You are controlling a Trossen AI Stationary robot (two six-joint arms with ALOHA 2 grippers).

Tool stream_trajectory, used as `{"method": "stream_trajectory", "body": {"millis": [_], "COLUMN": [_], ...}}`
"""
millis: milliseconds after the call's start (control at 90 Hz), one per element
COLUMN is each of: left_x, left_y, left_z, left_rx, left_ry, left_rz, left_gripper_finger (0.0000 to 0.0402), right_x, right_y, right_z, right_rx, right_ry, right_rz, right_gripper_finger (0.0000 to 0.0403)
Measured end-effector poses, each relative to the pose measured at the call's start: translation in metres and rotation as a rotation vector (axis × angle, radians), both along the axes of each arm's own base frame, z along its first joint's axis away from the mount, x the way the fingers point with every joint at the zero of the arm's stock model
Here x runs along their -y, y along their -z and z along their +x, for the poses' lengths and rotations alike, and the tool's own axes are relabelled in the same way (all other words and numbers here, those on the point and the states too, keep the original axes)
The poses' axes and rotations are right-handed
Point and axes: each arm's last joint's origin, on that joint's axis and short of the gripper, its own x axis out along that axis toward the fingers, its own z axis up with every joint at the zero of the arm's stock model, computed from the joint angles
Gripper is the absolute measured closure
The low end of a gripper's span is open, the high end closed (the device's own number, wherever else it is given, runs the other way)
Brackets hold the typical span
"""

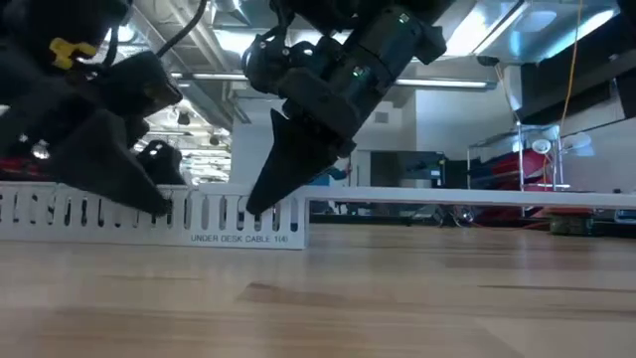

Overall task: Ziptie cables
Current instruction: Close the cable duct

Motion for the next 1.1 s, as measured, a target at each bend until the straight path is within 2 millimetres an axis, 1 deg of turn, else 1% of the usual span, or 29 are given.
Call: {"method": "stream_trajectory", "body": {"millis": [156, 422, 578, 667, 789, 911, 978, 1100], "left_x": [-0.003, -0.003, -0.003, -0.003, -0.001, 0.002, 0.003, 0.002], "left_y": [0.001, 0.001, 0.001, 0.002, 0.010, 0.014, 0.013, 0.015], "left_z": [0.001, 0.001, 0.001, 0.002, 0.006, 0.017, 0.026, 0.032], "left_rx": [-0.004, -0.006, -0.006, -0.004, 0.006, -0.014, 0.004, -0.014], "left_ry": [-0.012, 0.003, 0.011, 0.011, 0.022, 0.041, 0.053, 0.067], "left_rz": [0.011, 0.025, 0.035, 0.039, 0.052, 0.092, 0.097, 0.098], "left_gripper_finger": [0.0064, 0.0130, 0.0159, 0.0163, 0.0164, 0.0164, 0.0164, 0.0164], "right_x": [0.000, 0.000, 0.000, 0.000, 0.001, 0.001, 0.001, 0.001], "right_y": [0.000, 0.000, -0.001, -0.001, 0.000, -0.001, -0.001, -0.001], "right_z": [0.000, 0.001, 0.003, 0.003, 0.003, 0.002, 0.005, 0.004], "right_rx": [0.003, 0.010, 0.026, 0.032, 0.027, 0.018, 0.040, 0.030], "right_ry": [0.012, 0.012, 0.014, 0.014, 0.015, 0.010, -0.016, -0.027], "right_rz": [0.012, 0.014, 0.018, 0.019, 0.019, 0.027, 0.051, 0.062], "right_gripper_finger": [0.0174, 0.0174, 0.0174, 0.0174, 0.0174, 0.0174, 0.0174, 0.0174]}}
